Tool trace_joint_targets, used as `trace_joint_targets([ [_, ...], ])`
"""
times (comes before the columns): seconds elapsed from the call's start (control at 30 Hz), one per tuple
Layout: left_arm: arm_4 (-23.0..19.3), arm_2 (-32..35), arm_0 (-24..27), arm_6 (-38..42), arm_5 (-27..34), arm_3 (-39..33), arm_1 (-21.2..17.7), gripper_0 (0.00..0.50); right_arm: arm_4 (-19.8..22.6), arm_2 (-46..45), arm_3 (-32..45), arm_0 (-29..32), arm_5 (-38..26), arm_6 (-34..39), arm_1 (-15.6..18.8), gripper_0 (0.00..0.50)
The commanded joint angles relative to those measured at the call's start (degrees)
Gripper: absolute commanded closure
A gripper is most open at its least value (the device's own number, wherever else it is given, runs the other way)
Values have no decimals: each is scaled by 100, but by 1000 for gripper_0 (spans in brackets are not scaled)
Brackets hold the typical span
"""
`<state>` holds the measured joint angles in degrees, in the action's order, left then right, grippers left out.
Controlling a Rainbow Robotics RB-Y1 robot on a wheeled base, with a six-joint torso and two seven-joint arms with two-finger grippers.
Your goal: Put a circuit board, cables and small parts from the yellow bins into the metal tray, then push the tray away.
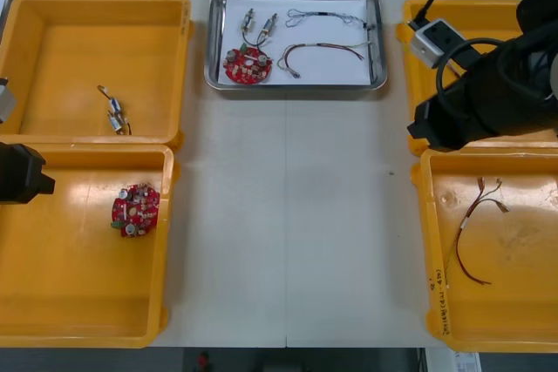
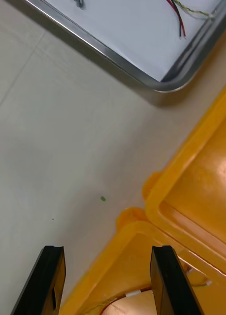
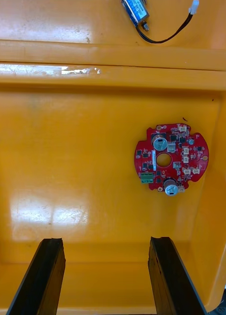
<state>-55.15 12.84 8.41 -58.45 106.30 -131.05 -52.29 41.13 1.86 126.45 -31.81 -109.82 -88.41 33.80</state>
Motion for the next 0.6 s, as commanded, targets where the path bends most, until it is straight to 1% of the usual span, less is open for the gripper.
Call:
trace_joint_targets([
  [0.03,-40,148,-94,-545,-48,-149,-247,0,88,-476,398,491,-18,562,461,0],
  [0.17,-40,148,-94,-545,-48,-149,-247,0,141,-757,591,931,-18,834,716,0],
  [0.3,-40,148,-94,-545,-48,-149,-247,0,193,-1047,723,1317,-18,869,839,0],
  [0.4,-40,148,-94,-545,-48,-149,-247,0,369,-1372,758,1616,-18,896,892,0],
  [0.47,-40,148,-94,-545,-48,-149,-247,0,563,-1680,758,1818,-18,922,909,0],
  [0.6,-40,148,-94,-545,-48,-149,-247,0,756,-2040,758,2100,-18,957,962,0],
])
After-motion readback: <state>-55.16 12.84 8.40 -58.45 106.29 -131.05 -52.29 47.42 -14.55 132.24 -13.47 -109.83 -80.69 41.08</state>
